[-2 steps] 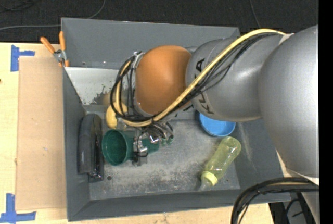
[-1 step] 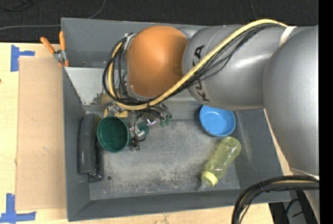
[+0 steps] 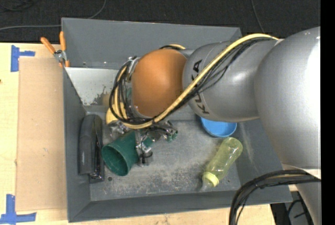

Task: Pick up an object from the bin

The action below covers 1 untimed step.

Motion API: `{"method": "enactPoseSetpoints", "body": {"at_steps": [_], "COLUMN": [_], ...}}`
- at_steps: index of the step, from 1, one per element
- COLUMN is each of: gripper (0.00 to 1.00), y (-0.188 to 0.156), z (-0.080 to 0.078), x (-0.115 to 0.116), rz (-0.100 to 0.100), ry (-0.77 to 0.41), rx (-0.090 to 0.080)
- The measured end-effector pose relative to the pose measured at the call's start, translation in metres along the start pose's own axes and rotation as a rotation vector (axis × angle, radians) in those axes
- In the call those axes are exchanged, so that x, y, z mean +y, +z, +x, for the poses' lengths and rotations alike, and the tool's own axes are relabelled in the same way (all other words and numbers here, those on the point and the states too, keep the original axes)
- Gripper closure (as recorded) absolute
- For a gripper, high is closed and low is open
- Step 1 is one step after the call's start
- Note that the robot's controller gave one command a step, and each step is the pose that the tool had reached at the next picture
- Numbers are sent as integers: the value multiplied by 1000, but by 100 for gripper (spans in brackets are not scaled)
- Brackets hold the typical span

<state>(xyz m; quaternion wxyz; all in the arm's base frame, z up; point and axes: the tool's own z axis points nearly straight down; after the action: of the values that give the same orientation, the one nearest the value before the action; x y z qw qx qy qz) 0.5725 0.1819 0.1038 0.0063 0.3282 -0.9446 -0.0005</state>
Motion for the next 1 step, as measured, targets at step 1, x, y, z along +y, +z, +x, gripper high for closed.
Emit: {"method": "enactPoseSetpoints", "body": {"at_steps": [1], "gripper": [0], "y": [20], "z": [-51], "x": [14], "rz": [30], "ry": [-400], "rx": [14]}}
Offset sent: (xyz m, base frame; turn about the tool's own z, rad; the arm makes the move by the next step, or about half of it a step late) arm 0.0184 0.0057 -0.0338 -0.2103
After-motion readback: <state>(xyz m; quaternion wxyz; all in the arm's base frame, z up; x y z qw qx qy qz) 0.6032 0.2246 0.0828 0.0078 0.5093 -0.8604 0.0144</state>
